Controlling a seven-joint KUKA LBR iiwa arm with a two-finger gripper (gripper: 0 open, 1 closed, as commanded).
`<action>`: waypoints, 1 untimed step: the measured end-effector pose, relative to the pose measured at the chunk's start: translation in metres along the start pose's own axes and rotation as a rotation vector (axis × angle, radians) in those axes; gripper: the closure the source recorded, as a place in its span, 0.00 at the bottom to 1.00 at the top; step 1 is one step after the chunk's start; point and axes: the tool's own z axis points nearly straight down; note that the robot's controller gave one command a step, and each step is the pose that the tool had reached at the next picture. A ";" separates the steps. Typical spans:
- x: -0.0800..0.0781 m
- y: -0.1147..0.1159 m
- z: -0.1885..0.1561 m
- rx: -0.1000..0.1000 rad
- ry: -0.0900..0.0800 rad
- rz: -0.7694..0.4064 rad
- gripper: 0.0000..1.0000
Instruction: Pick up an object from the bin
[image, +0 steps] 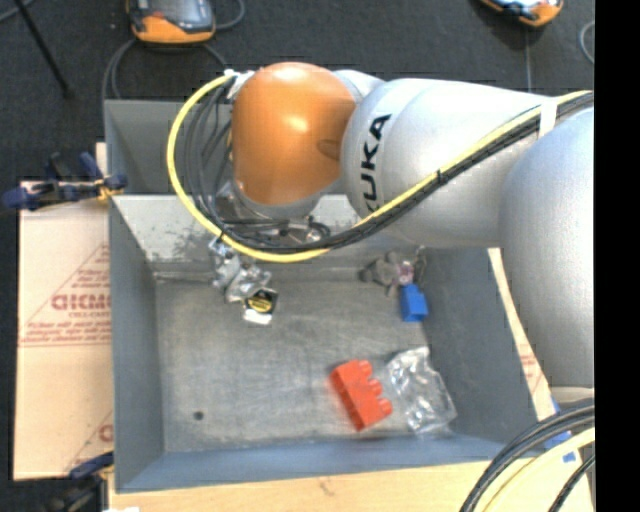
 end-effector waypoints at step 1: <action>0.038 0.040 0.000 0.001 0.000 -0.190 1.00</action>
Offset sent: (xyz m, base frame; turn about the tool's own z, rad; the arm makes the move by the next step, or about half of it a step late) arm -0.0548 -0.0039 -0.0008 -0.1915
